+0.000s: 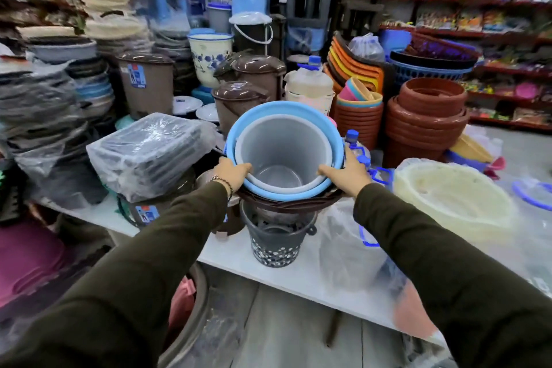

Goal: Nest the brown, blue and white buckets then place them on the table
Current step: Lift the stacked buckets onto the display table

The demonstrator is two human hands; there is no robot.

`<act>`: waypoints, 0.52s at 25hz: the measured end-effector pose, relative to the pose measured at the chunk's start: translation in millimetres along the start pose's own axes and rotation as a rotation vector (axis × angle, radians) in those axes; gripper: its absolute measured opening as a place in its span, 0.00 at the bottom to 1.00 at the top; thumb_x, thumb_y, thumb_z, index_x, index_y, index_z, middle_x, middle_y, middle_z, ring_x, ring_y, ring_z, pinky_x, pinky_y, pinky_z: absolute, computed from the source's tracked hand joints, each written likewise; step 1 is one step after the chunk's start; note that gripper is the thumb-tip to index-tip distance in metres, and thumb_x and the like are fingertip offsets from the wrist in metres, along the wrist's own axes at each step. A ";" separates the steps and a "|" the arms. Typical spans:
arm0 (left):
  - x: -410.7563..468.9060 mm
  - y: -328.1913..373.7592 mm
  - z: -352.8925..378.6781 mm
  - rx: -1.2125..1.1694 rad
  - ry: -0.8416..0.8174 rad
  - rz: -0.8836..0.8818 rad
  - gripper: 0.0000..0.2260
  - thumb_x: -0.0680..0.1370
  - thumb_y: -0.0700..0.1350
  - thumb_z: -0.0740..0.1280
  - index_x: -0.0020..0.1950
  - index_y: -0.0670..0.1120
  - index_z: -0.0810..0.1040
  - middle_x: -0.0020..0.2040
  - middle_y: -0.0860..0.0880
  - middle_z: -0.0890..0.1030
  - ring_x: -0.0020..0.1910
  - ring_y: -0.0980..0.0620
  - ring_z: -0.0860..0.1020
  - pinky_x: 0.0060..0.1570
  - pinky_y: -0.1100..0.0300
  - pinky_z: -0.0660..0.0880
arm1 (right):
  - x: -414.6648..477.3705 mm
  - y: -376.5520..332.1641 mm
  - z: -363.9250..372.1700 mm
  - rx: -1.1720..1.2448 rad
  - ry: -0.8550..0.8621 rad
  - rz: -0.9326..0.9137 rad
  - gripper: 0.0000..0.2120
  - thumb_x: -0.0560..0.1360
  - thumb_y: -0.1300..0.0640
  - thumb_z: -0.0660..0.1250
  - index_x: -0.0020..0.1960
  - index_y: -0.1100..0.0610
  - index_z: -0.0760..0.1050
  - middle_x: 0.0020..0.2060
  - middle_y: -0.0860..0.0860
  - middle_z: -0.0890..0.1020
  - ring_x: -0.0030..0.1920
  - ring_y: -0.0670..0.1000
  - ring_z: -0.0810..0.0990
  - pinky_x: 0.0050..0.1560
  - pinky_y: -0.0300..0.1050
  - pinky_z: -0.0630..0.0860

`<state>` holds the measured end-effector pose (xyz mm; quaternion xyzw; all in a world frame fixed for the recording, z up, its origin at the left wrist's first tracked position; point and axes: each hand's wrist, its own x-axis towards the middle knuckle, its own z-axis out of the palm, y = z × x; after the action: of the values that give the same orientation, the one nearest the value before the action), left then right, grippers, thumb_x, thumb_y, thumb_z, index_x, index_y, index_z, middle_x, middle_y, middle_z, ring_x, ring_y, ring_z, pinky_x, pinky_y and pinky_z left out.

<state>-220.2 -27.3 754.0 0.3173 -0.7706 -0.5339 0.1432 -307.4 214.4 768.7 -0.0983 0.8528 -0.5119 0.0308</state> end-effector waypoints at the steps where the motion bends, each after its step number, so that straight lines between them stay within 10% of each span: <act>1: 23.9 -6.3 7.8 -0.004 -0.020 -0.029 0.26 0.73 0.45 0.70 0.66 0.34 0.67 0.63 0.35 0.76 0.60 0.37 0.77 0.58 0.51 0.76 | 20.5 7.2 12.6 -0.015 -0.011 0.042 0.35 0.64 0.52 0.75 0.69 0.50 0.68 0.60 0.56 0.80 0.64 0.60 0.73 0.67 0.55 0.72; 13: 168.0 -150.2 99.1 0.238 -0.205 -0.422 0.31 0.72 0.46 0.72 0.70 0.35 0.66 0.68 0.33 0.72 0.67 0.36 0.72 0.68 0.47 0.70 | 113.1 146.8 138.2 -0.170 -0.111 0.511 0.39 0.66 0.52 0.75 0.73 0.51 0.65 0.61 0.59 0.79 0.61 0.58 0.76 0.63 0.47 0.73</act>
<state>-352.4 -96.9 558.5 0.4300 -0.7551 -0.4869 -0.0886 -416.8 139.1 579.5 0.0899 0.8869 -0.4079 0.1973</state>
